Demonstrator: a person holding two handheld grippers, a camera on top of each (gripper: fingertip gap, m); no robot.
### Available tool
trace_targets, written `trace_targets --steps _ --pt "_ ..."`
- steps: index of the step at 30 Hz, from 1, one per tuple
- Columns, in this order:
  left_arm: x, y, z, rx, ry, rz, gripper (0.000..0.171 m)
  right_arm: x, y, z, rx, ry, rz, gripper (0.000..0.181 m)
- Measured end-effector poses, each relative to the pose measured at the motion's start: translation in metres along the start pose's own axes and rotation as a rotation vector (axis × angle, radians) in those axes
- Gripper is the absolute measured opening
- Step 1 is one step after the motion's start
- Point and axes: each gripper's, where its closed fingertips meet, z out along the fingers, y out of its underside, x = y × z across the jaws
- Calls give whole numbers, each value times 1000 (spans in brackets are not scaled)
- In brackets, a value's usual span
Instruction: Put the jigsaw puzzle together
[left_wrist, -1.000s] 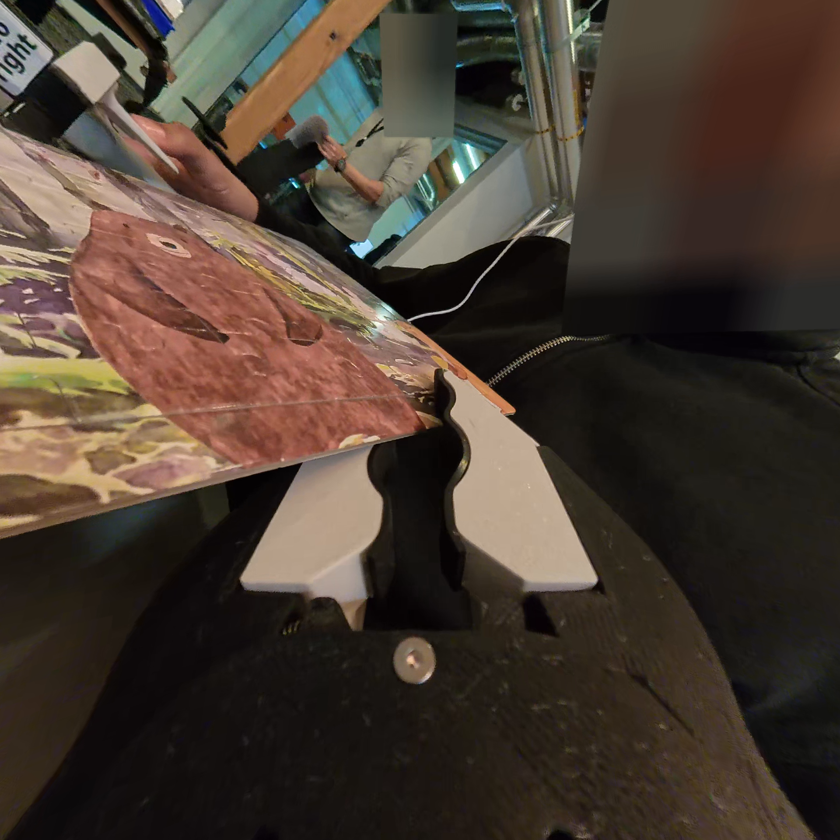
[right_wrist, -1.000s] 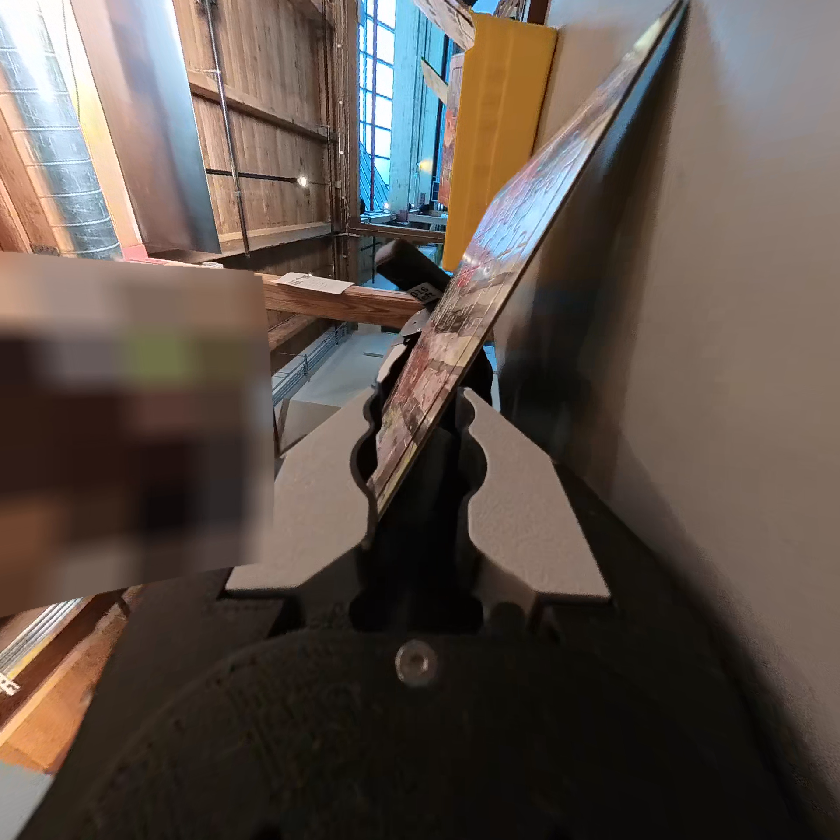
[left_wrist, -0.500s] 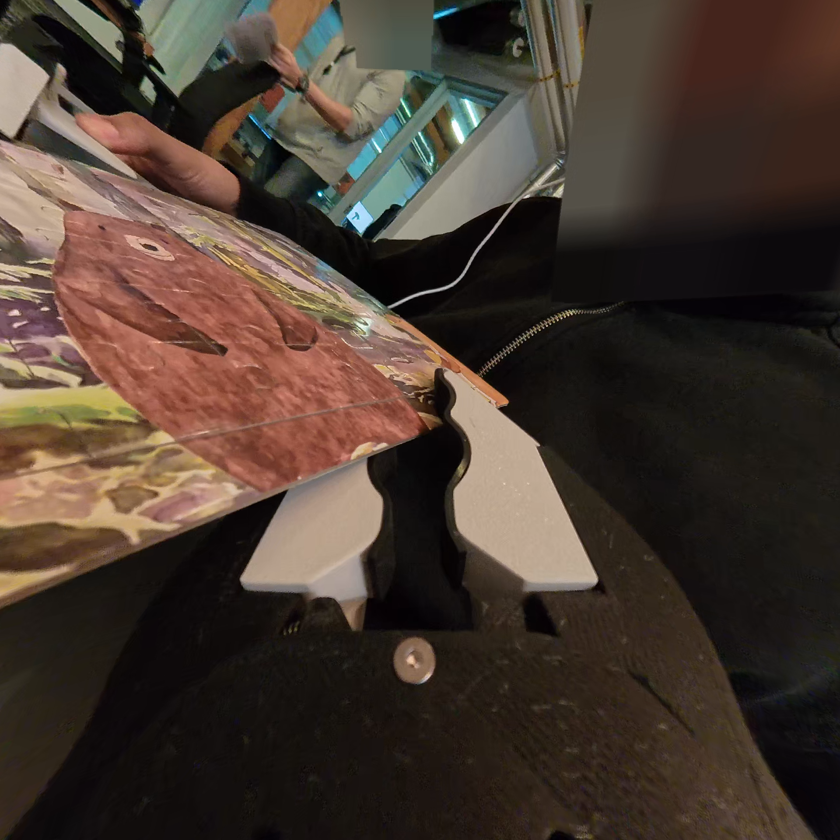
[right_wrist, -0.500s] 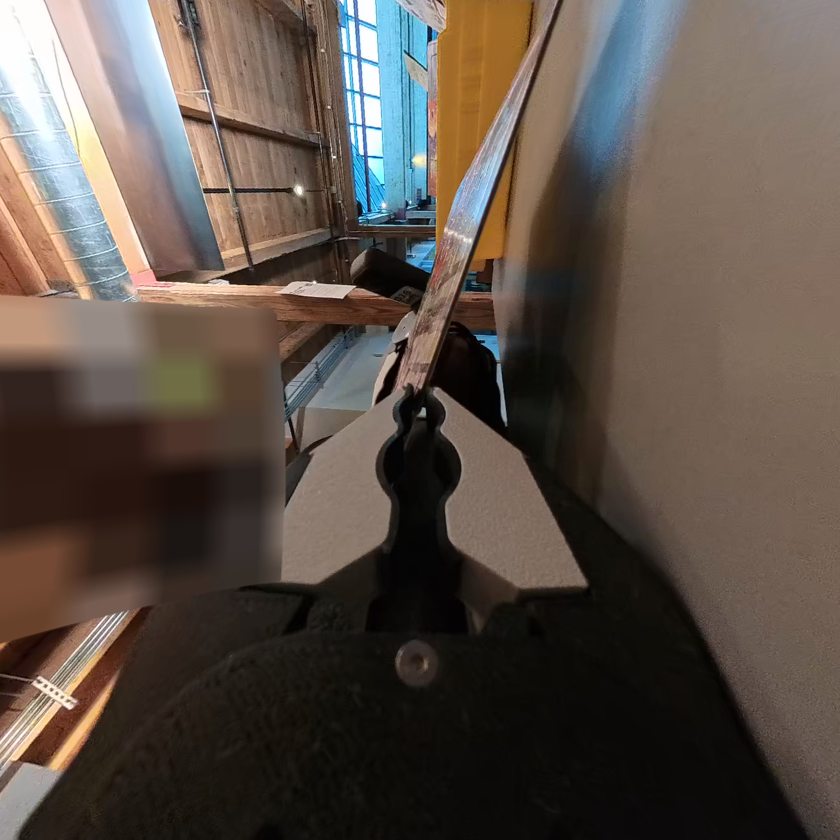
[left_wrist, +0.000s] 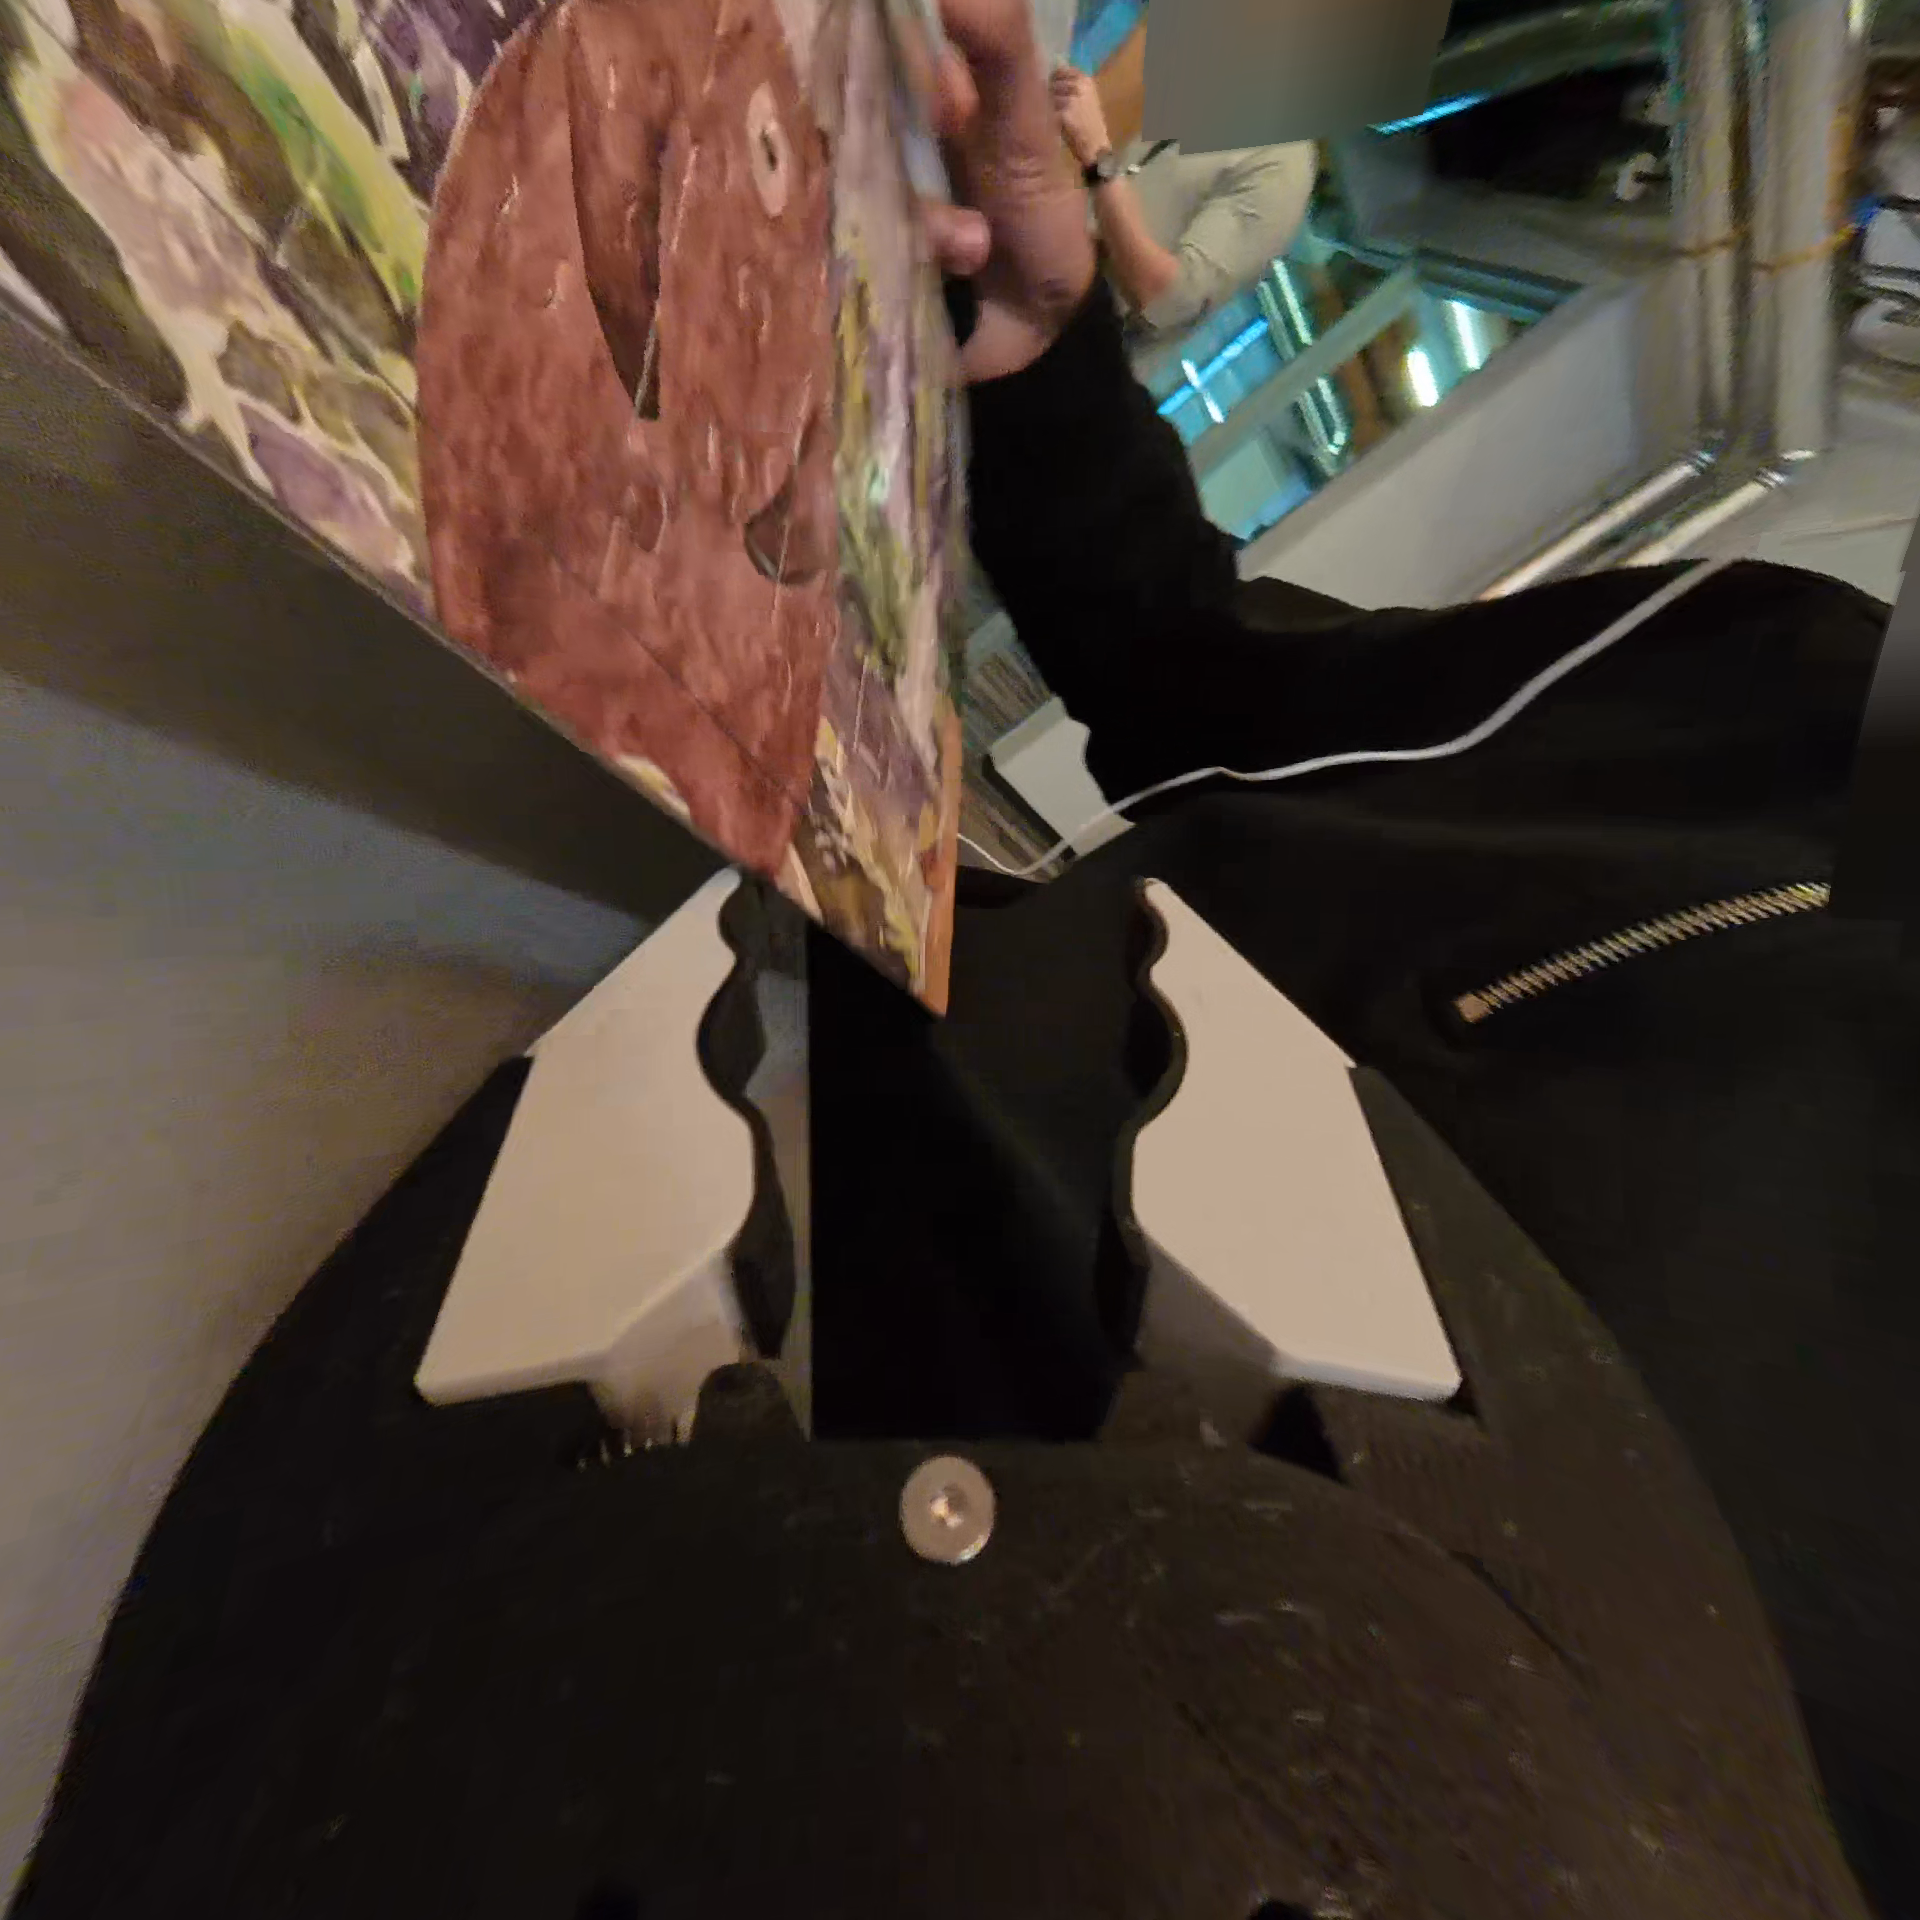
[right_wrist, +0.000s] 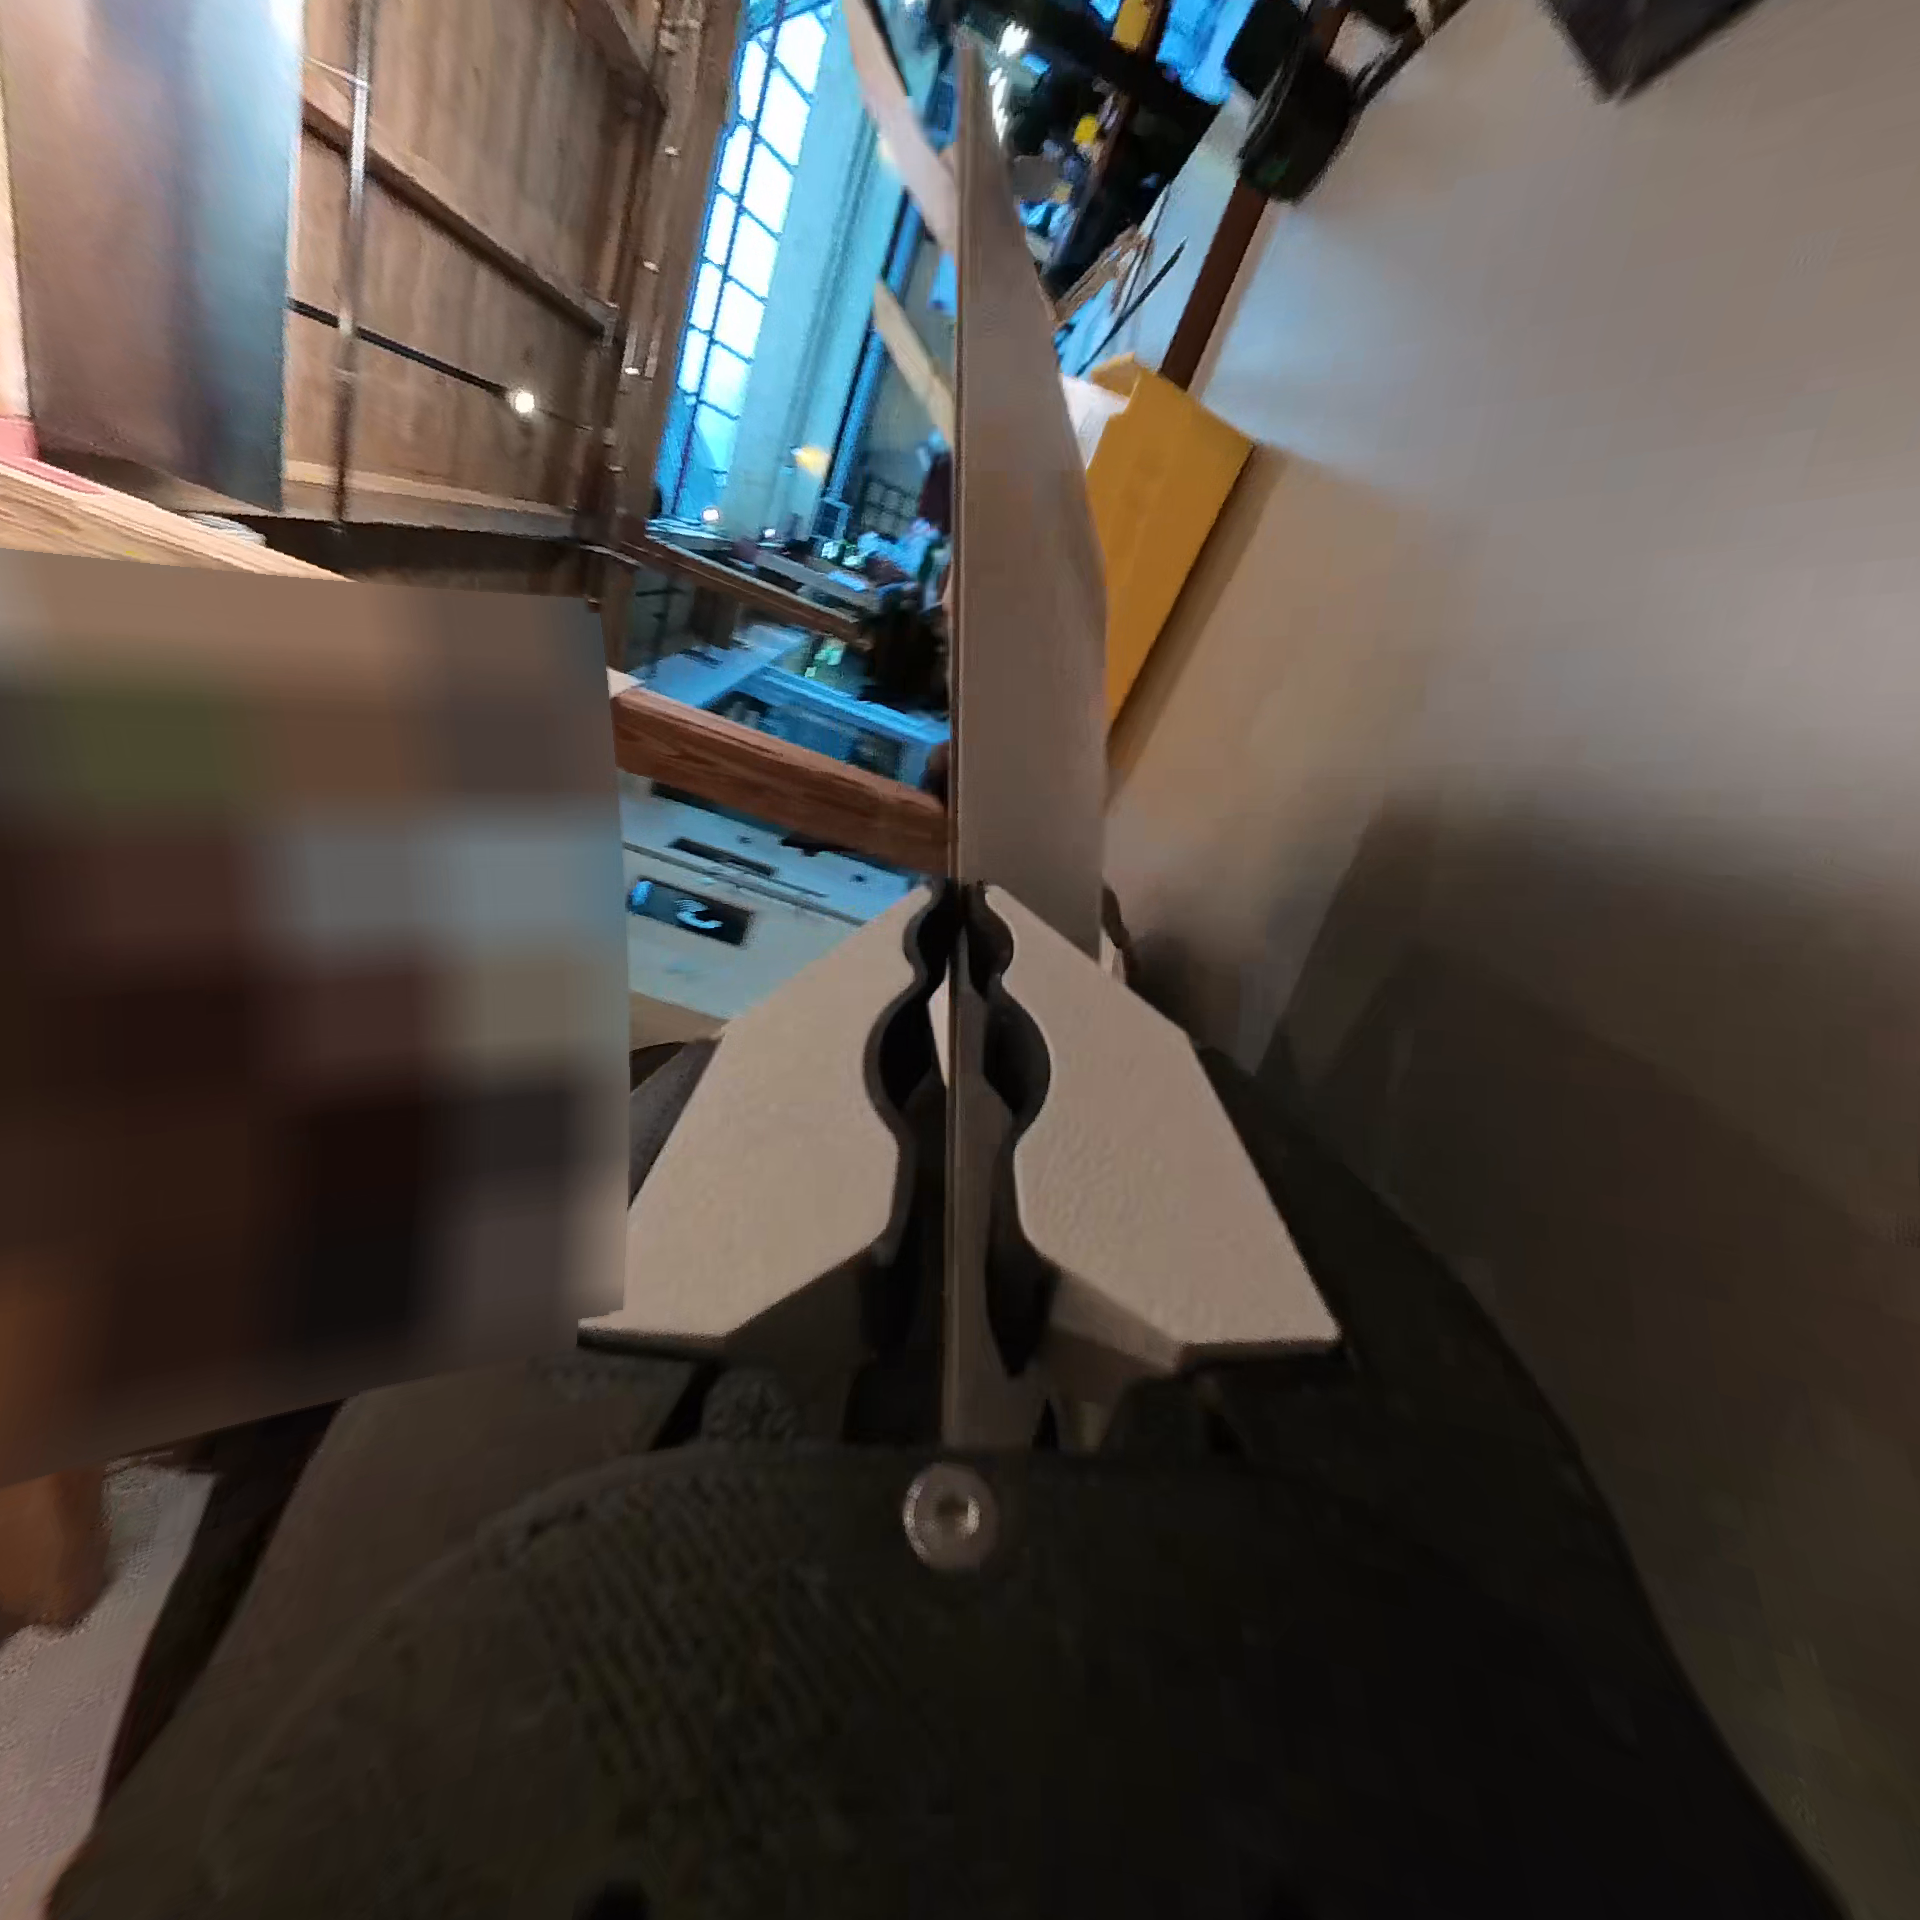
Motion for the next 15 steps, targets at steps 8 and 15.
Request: trace_targets --steps 8,15 --pt "-11 0 -6 -17 -128 91 72 -17 -60 -51 40 295 -153 2" --pt "-4 0 -9 -11 -85 102 66 -35 -124 -107 77 578 -256 2"
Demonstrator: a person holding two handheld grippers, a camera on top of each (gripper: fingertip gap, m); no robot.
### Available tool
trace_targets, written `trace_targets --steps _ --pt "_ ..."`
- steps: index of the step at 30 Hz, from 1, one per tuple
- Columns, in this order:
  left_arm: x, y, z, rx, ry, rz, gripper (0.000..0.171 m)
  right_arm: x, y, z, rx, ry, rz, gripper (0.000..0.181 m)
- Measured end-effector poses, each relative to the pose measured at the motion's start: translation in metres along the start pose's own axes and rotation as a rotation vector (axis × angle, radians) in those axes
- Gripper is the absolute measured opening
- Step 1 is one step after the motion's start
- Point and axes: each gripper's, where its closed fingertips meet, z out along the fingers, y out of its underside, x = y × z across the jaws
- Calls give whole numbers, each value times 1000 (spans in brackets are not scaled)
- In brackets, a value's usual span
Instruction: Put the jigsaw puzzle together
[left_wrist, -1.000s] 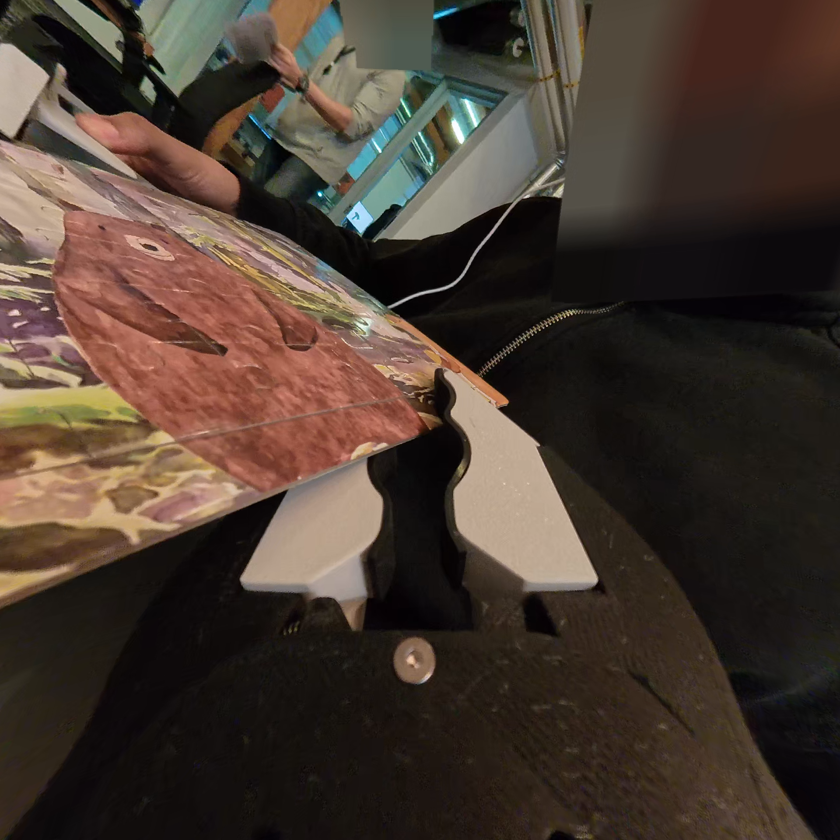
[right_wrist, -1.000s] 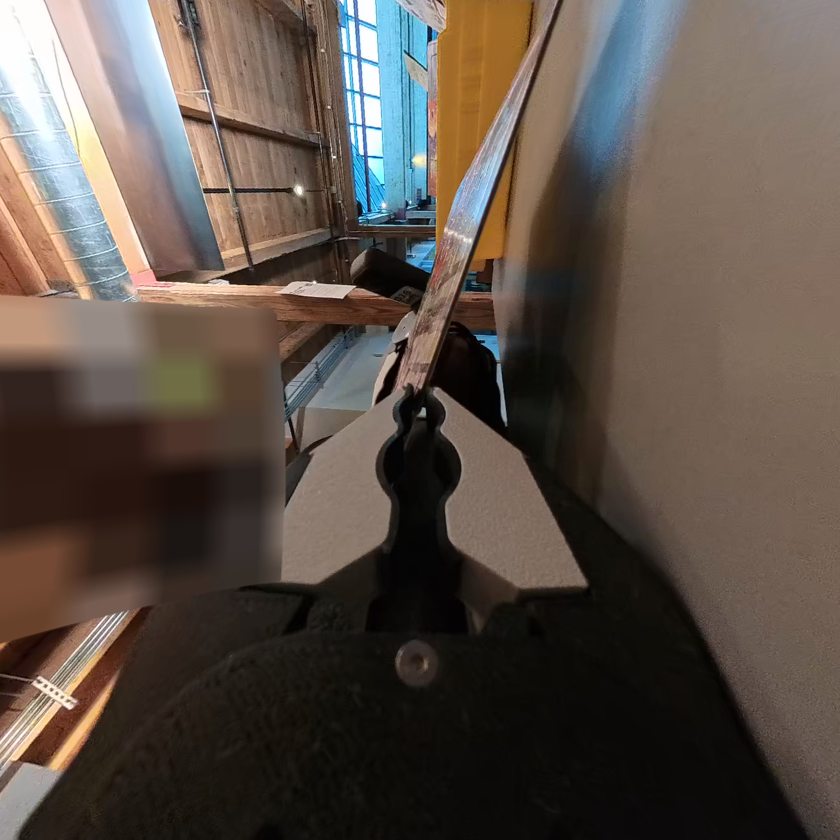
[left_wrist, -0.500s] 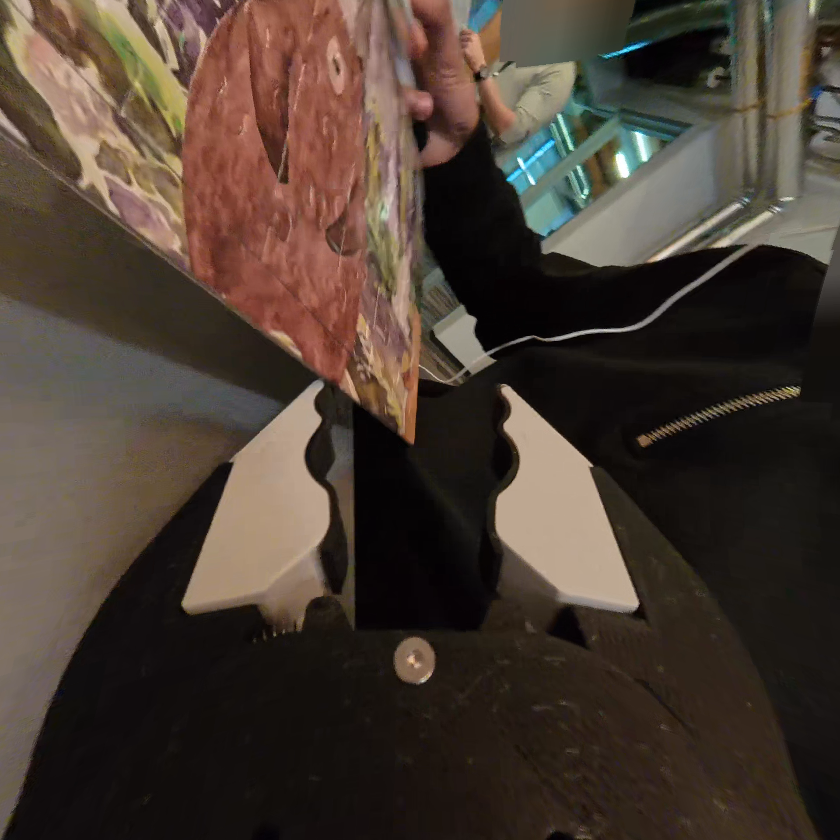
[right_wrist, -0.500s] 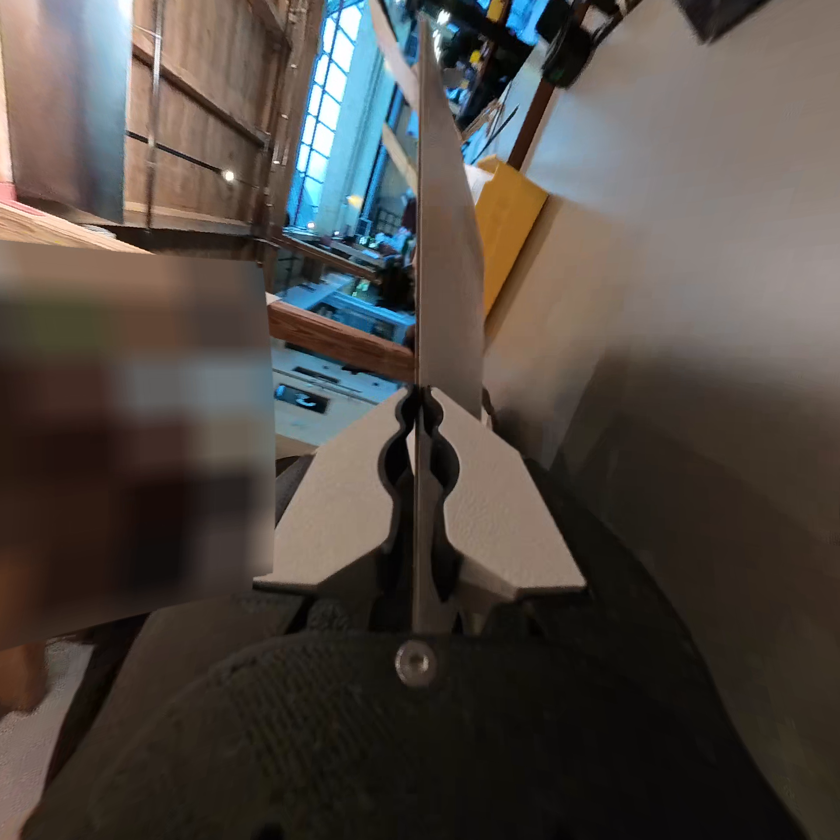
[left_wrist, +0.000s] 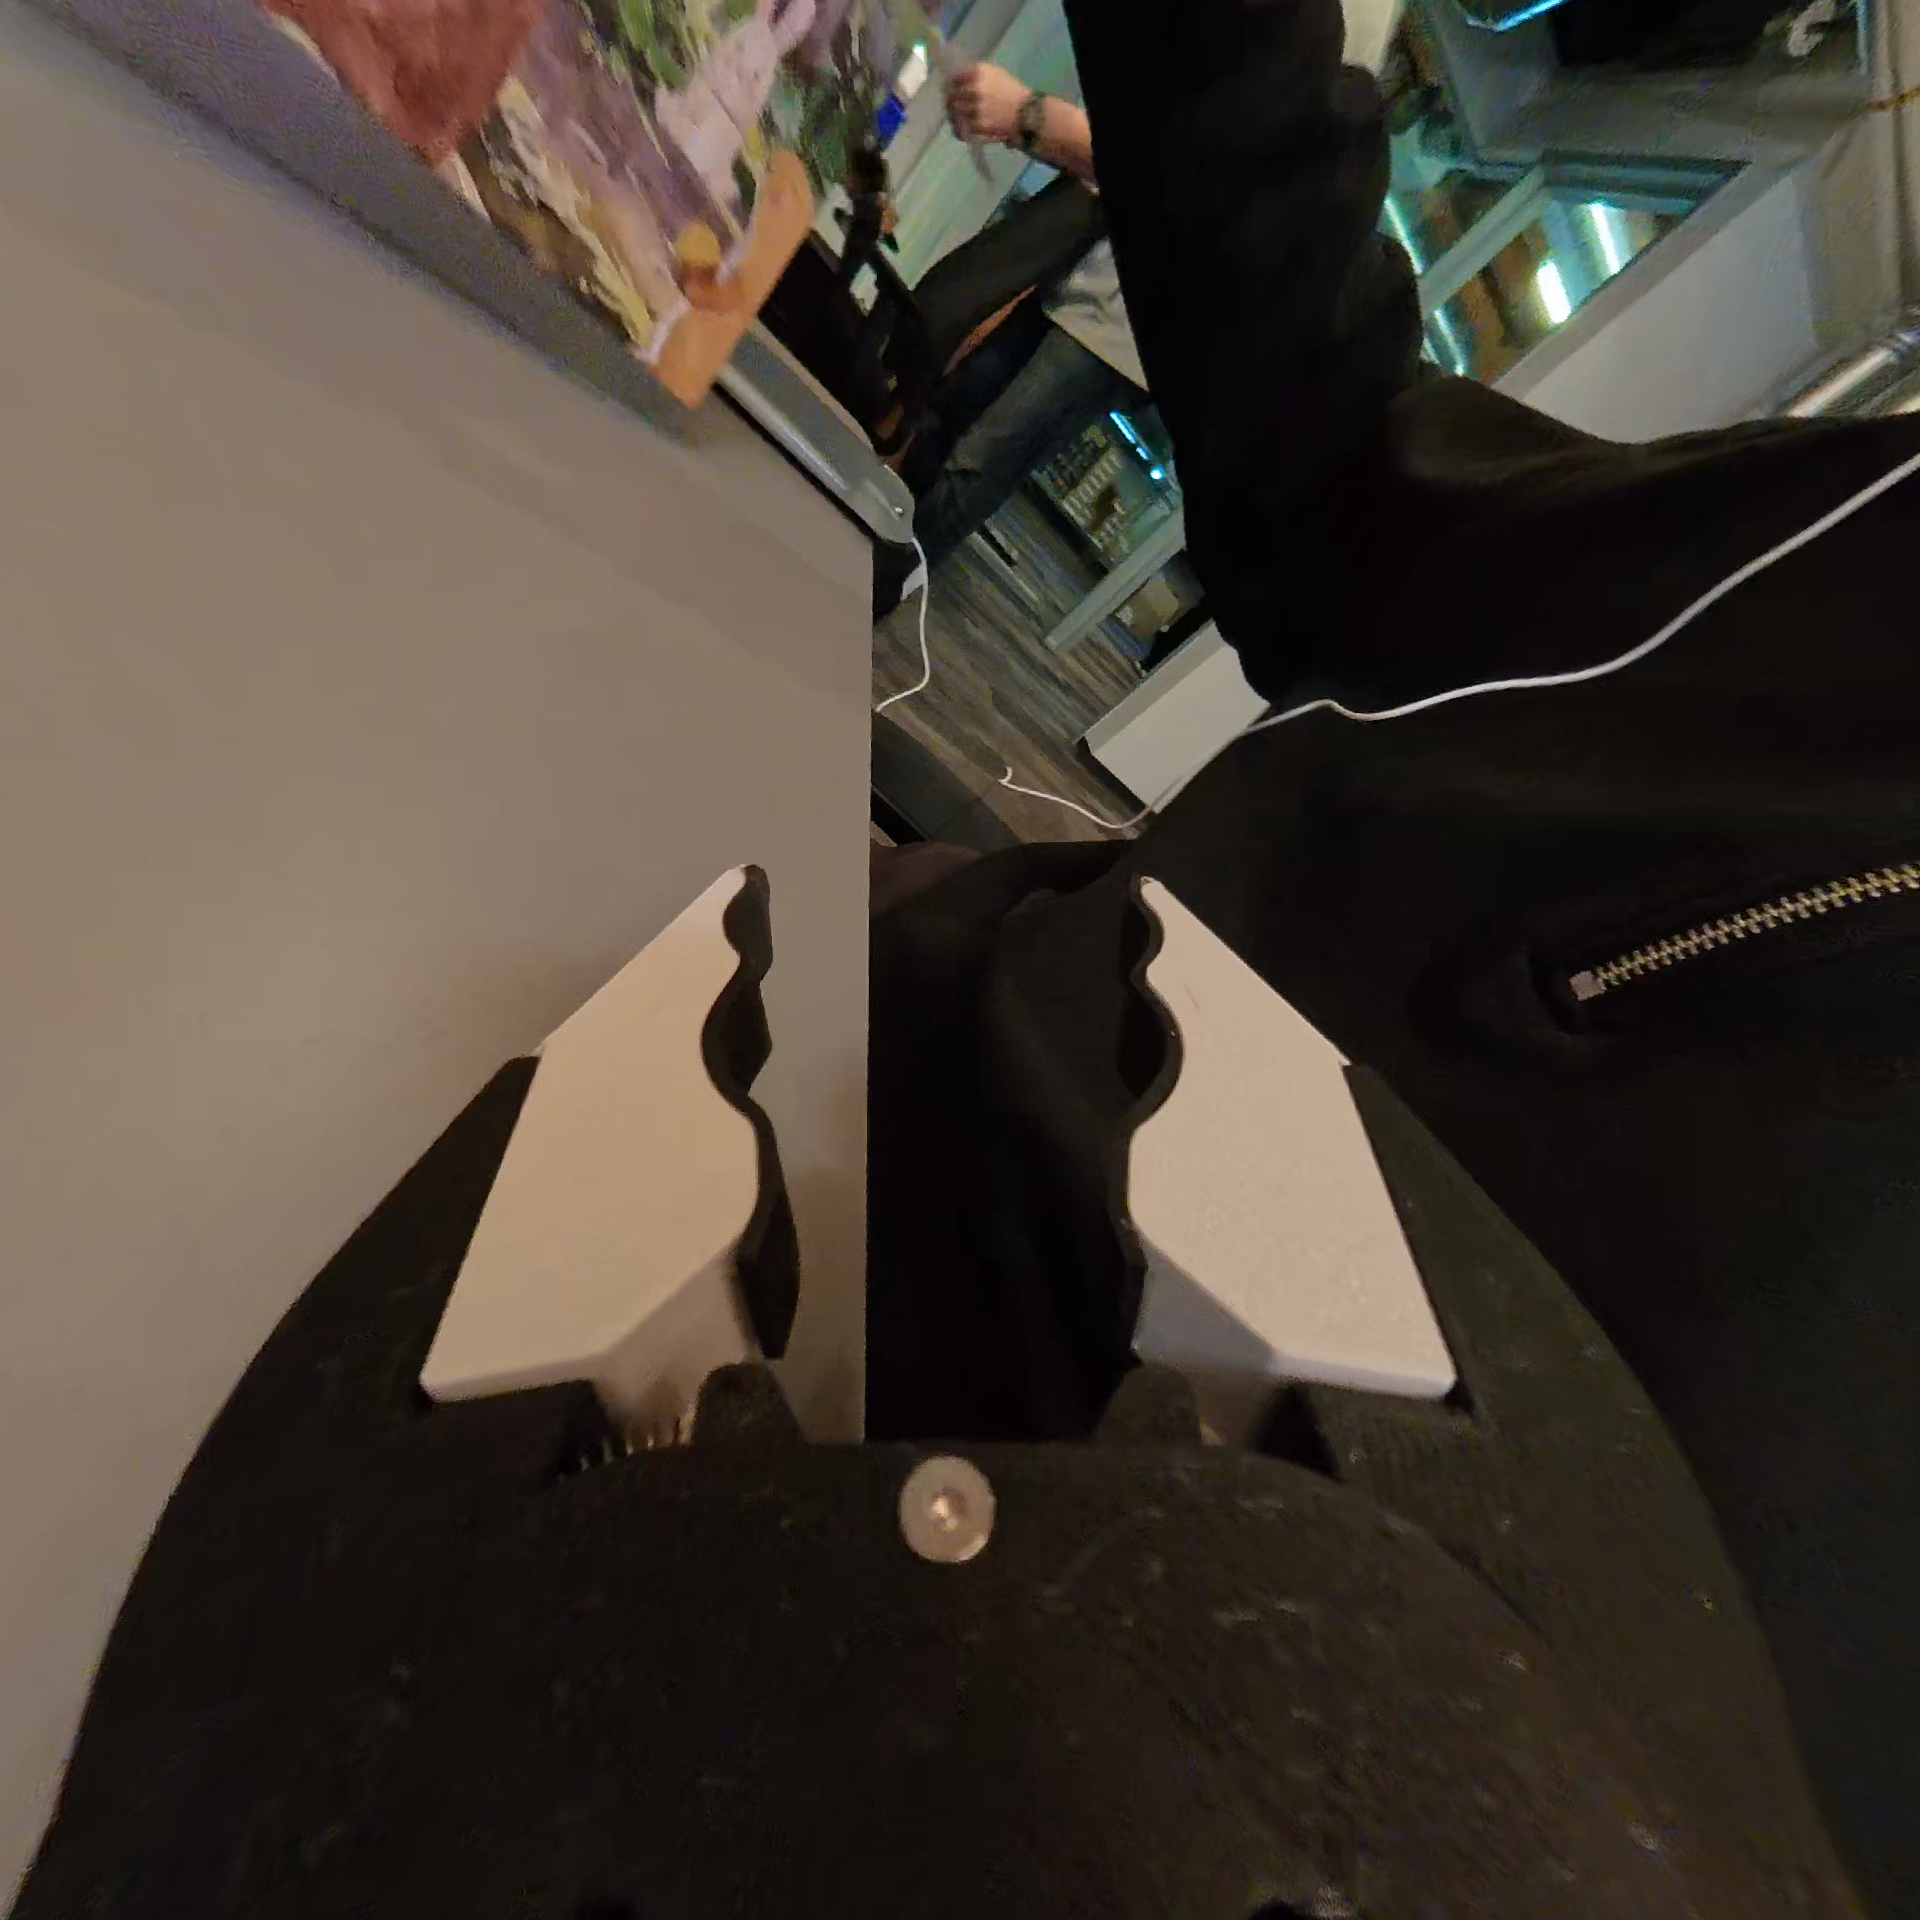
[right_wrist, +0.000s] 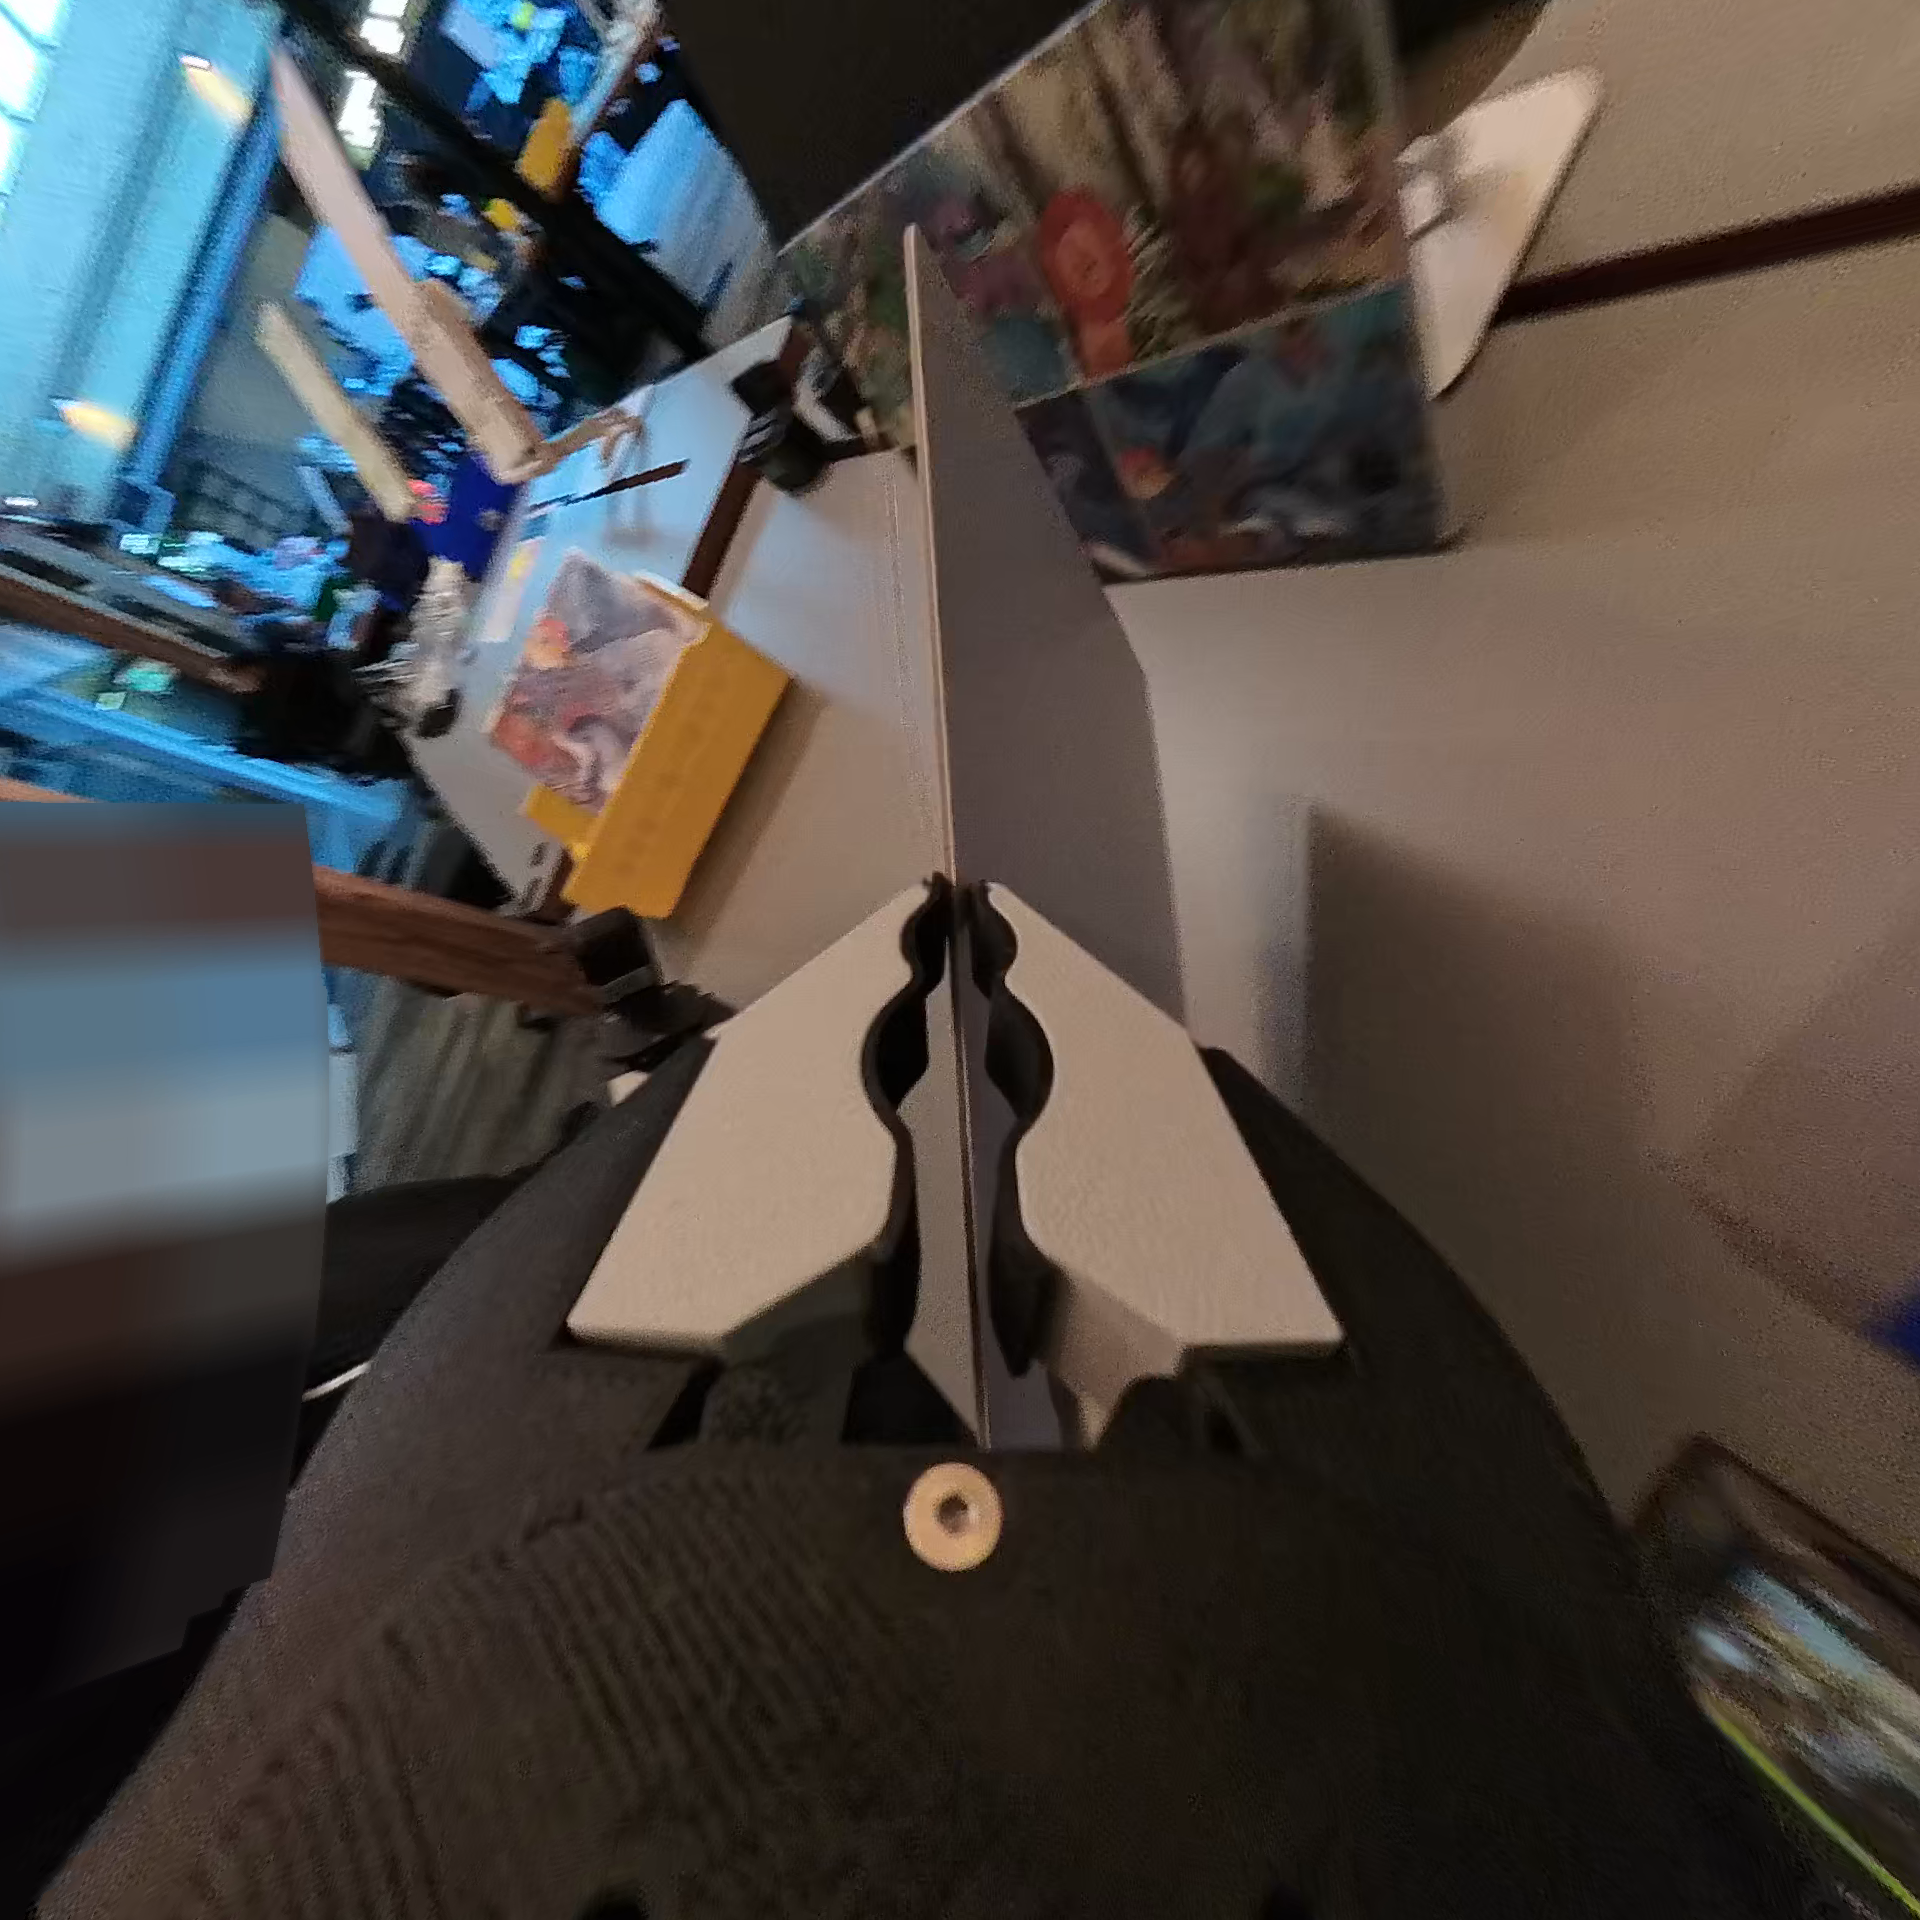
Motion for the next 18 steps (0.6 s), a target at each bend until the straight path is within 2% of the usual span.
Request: trace_targets --steps 3,10,14,18 --pt "3 -2 -1 3 23 3 63 19 -39 -36 57 146 -39 0" --pt "-2 -9 -2 18 35 -10 61 47 -126 -123 187 359 -45 1" --pt "-5 -16 2 31 44 -20 60 76 -159 -165 215 522 -52 1" --pt "-9 -24 8 39 63 -43 59 116 -171 -180 213 613 -17 1"
